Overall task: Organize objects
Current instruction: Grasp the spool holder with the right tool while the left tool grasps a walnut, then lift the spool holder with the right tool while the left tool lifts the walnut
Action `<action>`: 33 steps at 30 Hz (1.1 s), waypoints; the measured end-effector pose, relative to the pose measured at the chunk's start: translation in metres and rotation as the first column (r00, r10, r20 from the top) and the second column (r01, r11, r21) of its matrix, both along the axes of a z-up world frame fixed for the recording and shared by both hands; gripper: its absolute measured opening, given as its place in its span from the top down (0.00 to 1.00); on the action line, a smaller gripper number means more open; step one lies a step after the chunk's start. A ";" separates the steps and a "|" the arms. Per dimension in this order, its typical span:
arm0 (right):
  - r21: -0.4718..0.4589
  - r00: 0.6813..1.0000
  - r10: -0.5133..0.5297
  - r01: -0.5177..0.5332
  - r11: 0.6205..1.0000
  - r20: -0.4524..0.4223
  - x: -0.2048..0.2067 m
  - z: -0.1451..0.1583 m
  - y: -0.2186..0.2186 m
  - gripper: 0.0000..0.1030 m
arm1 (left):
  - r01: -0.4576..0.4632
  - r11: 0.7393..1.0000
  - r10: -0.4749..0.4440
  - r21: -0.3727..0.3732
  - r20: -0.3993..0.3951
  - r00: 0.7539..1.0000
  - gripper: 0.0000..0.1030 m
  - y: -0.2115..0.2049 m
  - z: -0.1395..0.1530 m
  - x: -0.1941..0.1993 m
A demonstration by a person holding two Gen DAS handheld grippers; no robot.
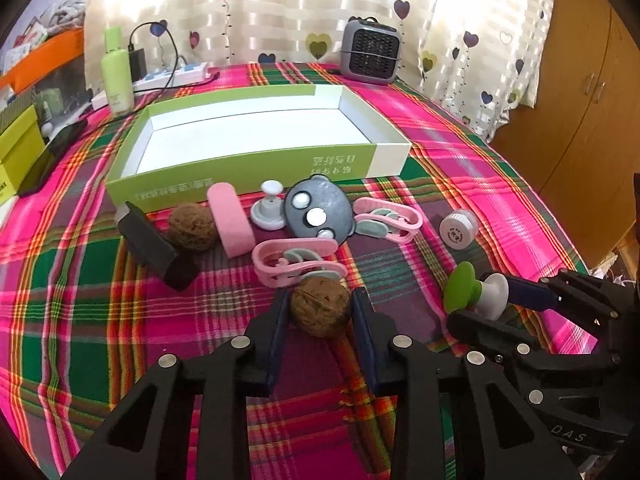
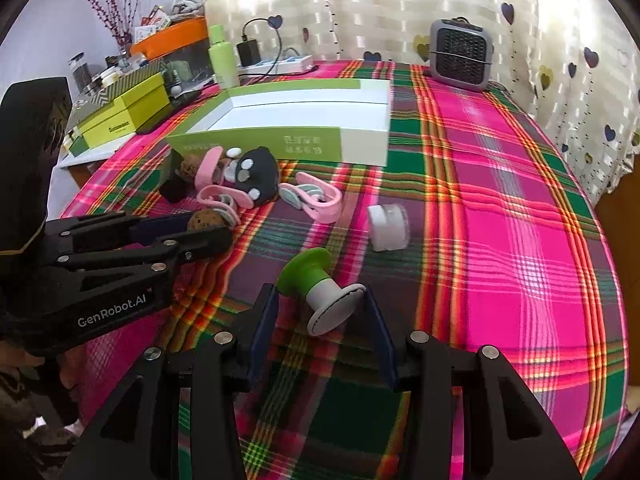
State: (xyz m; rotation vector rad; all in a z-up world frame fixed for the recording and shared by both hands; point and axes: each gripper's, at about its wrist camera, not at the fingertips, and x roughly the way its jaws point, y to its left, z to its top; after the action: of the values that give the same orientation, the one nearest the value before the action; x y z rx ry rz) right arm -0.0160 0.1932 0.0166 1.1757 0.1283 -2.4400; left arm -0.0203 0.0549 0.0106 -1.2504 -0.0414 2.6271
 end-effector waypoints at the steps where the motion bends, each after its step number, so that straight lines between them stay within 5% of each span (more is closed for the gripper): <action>1: 0.001 1.000 0.010 -0.010 1.000 -0.001 0.000 0.000 -0.002 0.56 | -0.004 1.000 0.004 -0.001 -0.001 1.000 0.71 -0.002 0.000 0.001; 13: 0.030 0.997 0.076 -0.076 0.997 -0.004 -0.009 -0.002 -0.021 0.56 | -0.040 0.999 0.040 -0.001 -0.002 0.999 0.71 -0.022 -0.001 0.007; 23: -0.136 0.995 -0.065 0.074 0.988 0.072 0.001 0.005 -0.007 0.49 | -0.028 1.000 0.028 0.012 -0.004 1.000 0.71 -0.024 -0.001 0.006; 33: -0.110 0.983 -0.163 0.171 0.979 0.078 -0.011 0.001 -0.019 0.49 | -0.028 0.999 0.028 0.020 -0.005 1.000 0.71 -0.031 -0.001 0.007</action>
State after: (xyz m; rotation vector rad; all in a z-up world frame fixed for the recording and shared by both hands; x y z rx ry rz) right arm -0.0266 0.1738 0.0177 1.2620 -0.1368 -2.5086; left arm -0.0133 0.0238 0.0093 -1.2451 -0.0849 2.6472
